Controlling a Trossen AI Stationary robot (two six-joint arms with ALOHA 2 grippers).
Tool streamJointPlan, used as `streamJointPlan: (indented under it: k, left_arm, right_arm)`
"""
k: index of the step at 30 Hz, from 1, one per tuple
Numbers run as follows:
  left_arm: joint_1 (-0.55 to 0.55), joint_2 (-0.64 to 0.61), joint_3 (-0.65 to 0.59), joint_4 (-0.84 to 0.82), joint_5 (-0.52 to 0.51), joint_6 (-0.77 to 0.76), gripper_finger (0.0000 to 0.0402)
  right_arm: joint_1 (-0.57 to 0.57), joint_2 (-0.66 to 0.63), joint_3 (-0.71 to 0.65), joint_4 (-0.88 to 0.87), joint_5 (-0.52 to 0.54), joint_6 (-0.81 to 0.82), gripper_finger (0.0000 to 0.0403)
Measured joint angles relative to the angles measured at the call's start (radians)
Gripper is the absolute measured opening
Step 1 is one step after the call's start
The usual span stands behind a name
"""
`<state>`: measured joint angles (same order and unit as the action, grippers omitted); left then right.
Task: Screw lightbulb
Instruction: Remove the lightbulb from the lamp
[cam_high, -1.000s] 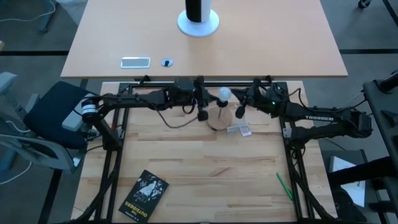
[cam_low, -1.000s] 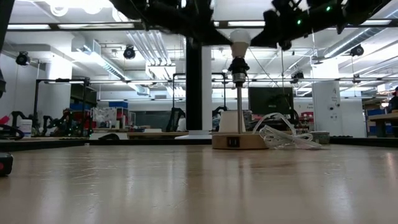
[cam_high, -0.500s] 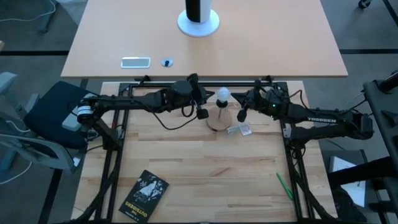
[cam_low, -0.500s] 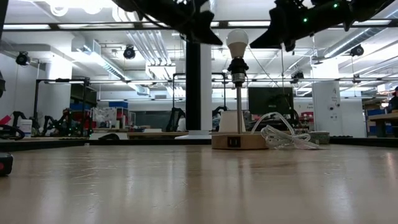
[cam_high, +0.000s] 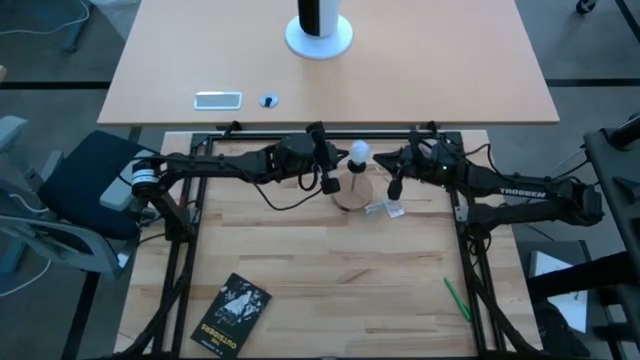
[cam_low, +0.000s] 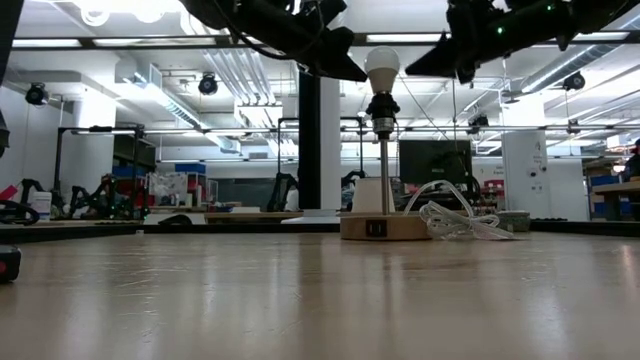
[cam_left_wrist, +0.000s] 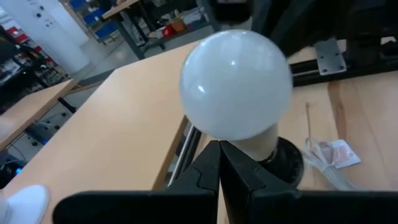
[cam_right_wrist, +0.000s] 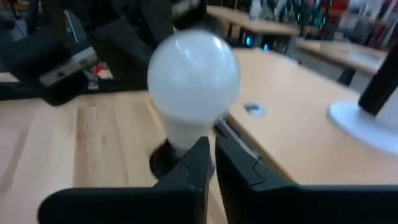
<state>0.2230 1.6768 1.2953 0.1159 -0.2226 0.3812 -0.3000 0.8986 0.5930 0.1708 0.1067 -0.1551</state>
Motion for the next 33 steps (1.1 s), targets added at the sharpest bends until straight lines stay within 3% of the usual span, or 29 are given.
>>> streamJointPlan:
  k: [5, 11, 20, 27, 33]
  left_arm:
    - [0.013, 0.000, 0.000, 0.030, -0.005, 0.018, 0.0000]
    - [0.012, 0.000, 0.000, 0.050, 0.043, 0.037, 0.0000]
    - [-0.004, -0.003, 0.000, 0.003, 0.052, 0.021, 0.0000]
    - [-0.020, -0.011, -0.002, -0.029, 0.108, -0.001, 0.0000]
    - [-0.044, -0.023, -0.002, -0.040, 0.089, 0.003, 0.0000]
  right_arm:
    - [0.001, -0.001, -0.001, 0.112, -0.088, -0.059, 0.0033]
    - [0.001, 0.022, -0.001, 0.113, -0.091, -0.061, 0.0018]
    - [-0.005, 0.098, 0.001, 0.176, -0.043, -0.057, 0.0001]
    - [-0.015, 0.103, 0.001, 0.165, 0.018, -0.056, 0.0001]
    - [-0.014, 0.105, 0.001, 0.151, 0.019, -0.071, 0.0002]
